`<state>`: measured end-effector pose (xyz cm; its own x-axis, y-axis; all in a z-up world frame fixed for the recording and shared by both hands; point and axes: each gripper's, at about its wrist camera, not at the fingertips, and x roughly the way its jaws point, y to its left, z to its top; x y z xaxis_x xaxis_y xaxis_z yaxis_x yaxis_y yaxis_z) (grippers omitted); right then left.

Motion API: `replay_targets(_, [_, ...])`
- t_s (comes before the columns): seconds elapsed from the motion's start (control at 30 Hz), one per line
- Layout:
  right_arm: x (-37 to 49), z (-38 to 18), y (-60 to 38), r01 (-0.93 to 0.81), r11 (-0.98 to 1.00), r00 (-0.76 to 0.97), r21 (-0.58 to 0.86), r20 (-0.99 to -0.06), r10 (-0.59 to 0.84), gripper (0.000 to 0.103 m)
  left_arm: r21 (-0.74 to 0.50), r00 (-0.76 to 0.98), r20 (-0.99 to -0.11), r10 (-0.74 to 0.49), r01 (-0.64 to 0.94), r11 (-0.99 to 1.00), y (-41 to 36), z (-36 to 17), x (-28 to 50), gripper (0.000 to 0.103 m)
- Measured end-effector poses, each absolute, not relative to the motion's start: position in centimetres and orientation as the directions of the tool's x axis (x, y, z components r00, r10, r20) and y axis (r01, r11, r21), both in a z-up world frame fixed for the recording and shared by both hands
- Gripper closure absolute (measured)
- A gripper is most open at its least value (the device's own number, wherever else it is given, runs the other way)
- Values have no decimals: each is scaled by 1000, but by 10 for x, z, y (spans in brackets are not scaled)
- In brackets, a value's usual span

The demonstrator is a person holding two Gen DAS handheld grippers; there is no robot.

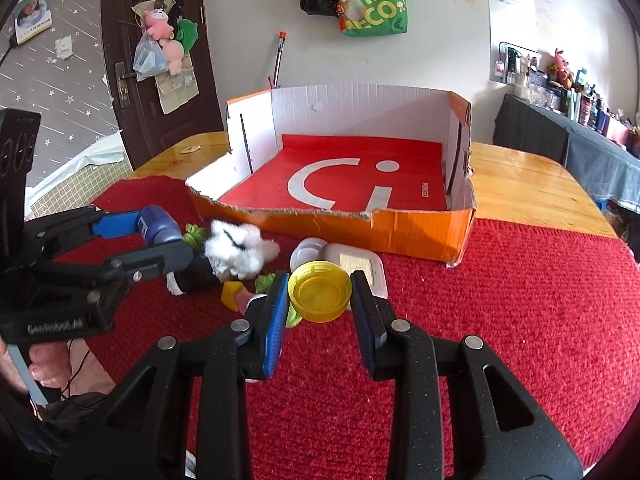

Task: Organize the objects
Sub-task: 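Carry the blue bottle and yellow cap with both tools into the cardboard box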

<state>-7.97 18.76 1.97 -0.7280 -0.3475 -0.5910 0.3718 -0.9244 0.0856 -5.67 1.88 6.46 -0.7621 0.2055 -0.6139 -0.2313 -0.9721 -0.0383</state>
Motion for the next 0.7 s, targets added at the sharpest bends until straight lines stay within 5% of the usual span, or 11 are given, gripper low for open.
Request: replay_targets(0.7, [-109,37,182,400,-910,-712,112,-587,-386,74,-57,-743,-638,202,-215,-975,19,78,-107,43])
